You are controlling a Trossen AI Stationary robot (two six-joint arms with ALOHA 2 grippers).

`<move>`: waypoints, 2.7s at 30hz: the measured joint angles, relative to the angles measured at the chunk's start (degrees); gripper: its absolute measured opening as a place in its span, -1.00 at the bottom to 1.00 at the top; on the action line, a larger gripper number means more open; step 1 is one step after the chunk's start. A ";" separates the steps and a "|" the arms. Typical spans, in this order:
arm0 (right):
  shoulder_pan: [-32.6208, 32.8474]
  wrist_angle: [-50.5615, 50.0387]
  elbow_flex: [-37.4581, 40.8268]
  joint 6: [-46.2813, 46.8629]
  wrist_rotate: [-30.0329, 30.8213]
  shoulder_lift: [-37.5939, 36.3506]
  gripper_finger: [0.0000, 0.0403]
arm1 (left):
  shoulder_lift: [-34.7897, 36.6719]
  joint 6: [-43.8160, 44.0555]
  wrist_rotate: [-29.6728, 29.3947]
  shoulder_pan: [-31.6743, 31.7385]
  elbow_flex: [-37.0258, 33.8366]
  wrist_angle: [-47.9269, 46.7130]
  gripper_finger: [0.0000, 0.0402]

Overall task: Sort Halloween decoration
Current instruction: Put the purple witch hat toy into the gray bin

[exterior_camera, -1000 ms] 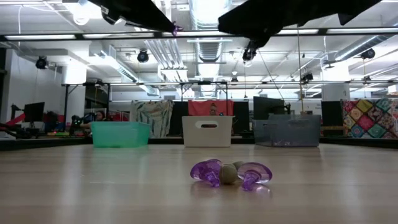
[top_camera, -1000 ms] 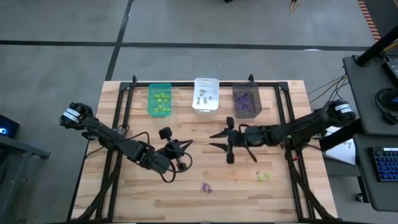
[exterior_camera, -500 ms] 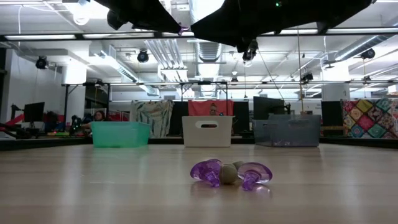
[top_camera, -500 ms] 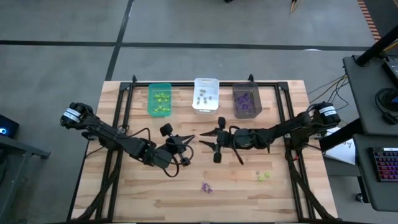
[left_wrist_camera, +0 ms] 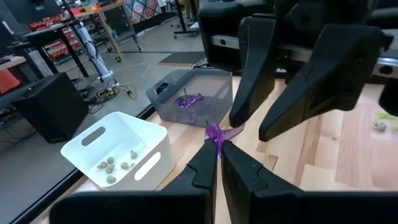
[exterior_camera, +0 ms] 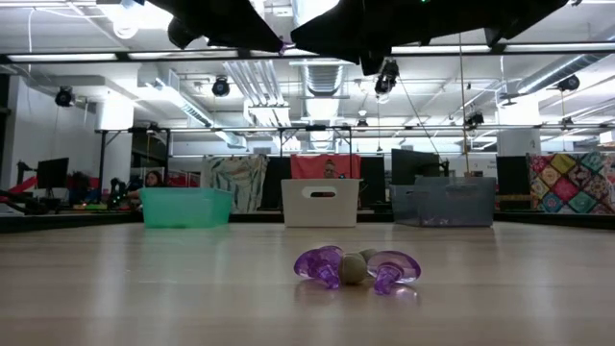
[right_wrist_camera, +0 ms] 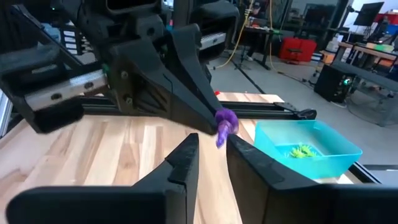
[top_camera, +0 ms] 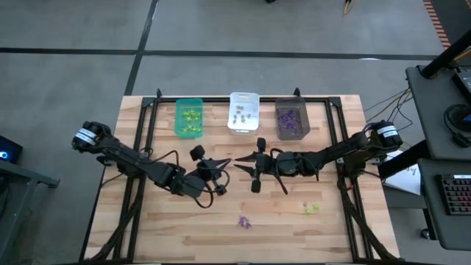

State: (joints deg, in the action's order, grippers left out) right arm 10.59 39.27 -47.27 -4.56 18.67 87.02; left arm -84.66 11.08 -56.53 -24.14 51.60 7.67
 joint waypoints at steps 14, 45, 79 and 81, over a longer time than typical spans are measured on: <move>0.00 -1.20 0.00 0.15 0.21 0.00 -0.63 | -2.12 -0.01 0.02 0.06 0.01 2.82 -1.00; -0.50 -2.13 0.02 -0.41 0.94 0.02 -0.95 | -2.30 -0.05 0.07 0.17 0.01 4.69 -1.00; -46.54 -95.45 -23.60 25.78 -7.91 -3.42 -0.96 | -2.30 -1.99 0.52 -0.03 0.02 2.88 -0.17; -50.19 -95.43 -23.49 23.32 -9.08 -1.58 -0.96 | -2.30 -1.99 0.52 -0.03 0.01 2.86 -0.17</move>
State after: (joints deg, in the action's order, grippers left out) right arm -39.60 -56.16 -70.75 18.77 9.59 85.44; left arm -86.96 9.08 -56.01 -24.16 51.62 10.52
